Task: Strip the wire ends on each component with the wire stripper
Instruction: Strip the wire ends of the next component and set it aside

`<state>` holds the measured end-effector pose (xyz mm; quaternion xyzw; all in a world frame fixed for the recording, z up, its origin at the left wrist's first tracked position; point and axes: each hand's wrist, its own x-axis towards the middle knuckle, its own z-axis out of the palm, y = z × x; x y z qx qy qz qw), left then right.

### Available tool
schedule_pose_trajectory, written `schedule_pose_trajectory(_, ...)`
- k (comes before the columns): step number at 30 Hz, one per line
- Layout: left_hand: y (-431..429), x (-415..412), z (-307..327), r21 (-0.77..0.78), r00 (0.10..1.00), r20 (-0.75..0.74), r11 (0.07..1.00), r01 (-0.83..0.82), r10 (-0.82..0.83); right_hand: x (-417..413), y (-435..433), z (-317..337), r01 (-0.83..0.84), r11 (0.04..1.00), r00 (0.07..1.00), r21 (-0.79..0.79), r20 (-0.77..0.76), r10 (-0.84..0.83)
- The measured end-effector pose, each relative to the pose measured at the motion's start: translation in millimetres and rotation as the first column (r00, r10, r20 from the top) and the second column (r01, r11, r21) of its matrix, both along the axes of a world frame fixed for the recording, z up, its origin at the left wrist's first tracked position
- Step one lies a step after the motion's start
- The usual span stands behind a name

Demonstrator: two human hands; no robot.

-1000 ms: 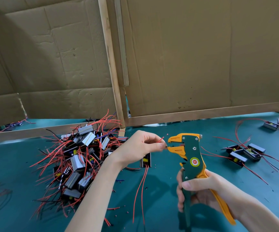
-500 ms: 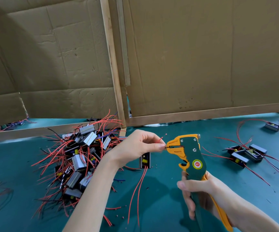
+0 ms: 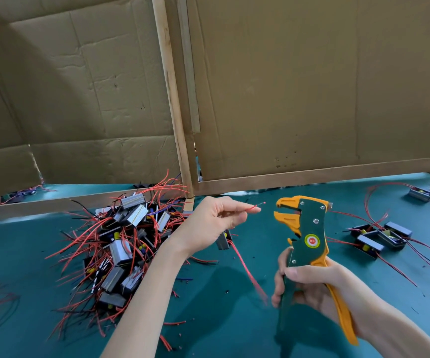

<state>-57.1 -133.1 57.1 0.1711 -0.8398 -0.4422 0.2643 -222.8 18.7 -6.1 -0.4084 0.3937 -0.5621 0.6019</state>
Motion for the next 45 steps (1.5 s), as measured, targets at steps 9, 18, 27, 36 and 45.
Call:
schedule_pose_trajectory(9,10,-1,8,0.049,0.998,0.01,0.997,-0.056,0.056,8,3,8,-0.024,0.999,1.0,0.021,-0.007,0.024)
schedule_pose_trajectory(18,14,-2,10,0.057,0.998,0.042,0.998,-0.041,0.038,6,4,4,-0.039,0.999,0.999,0.024,-0.037,0.04)
schedule_pose_trajectory(27,16,-2,11,0.057,0.997,0.078,0.998,-0.026,0.022,6,4,1,-0.021,0.999,0.993,0.045,-0.117,0.026)
schedule_pose_trajectory(36,8,-1,5,0.051,0.995,0.092,0.998,-0.035,0.03,27,6,-5,0.251,0.967,0.952,0.038,-0.19,-0.24)
schedule_pose_trajectory(45,-6,-5,-7,-0.074,0.98,0.022,0.978,-0.194,0.196,14,-3,-3,0.08,0.98,0.965,0.181,0.233,-0.122)
